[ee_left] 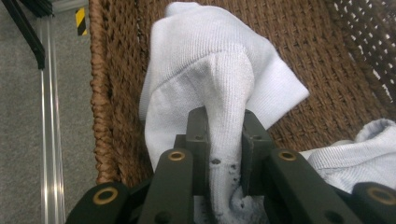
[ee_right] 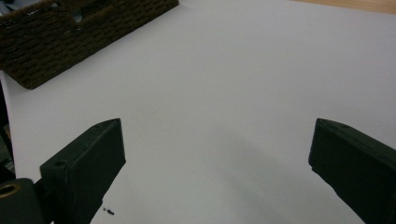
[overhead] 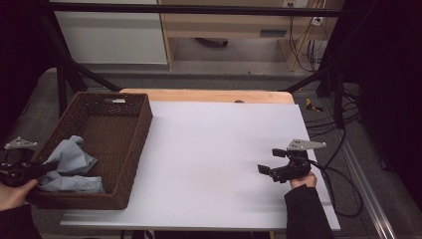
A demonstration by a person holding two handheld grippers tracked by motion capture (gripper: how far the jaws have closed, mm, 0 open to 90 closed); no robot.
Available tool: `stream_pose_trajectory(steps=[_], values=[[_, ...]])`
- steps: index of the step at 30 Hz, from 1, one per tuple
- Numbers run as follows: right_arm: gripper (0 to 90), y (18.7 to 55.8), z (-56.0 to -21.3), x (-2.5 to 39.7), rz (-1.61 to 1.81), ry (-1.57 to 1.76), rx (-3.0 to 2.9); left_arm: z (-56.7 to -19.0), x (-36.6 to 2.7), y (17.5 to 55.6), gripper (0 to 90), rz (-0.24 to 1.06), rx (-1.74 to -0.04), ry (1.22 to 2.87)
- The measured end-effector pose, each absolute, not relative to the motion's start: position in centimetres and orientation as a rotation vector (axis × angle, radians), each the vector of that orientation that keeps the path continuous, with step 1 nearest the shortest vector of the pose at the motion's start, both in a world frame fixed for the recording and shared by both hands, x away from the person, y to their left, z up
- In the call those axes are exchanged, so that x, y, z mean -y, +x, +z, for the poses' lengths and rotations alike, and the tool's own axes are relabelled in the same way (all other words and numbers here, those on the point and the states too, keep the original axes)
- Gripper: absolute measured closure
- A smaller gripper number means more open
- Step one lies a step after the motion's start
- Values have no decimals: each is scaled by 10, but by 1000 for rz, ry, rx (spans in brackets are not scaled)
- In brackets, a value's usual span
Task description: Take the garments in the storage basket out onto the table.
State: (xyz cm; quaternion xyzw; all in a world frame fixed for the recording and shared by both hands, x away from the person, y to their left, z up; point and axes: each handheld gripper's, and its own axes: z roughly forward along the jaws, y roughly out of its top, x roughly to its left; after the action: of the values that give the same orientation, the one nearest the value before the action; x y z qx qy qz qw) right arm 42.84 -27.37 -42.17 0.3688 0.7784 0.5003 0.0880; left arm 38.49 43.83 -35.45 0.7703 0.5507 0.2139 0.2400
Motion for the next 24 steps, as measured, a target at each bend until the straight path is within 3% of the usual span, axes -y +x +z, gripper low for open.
stream_pose_trajectory(steps=[24], values=[[43, 428, -420, 275, 1495, 1100, -2309, -335, -418, 381, 772, 630, -1449, 2078]])
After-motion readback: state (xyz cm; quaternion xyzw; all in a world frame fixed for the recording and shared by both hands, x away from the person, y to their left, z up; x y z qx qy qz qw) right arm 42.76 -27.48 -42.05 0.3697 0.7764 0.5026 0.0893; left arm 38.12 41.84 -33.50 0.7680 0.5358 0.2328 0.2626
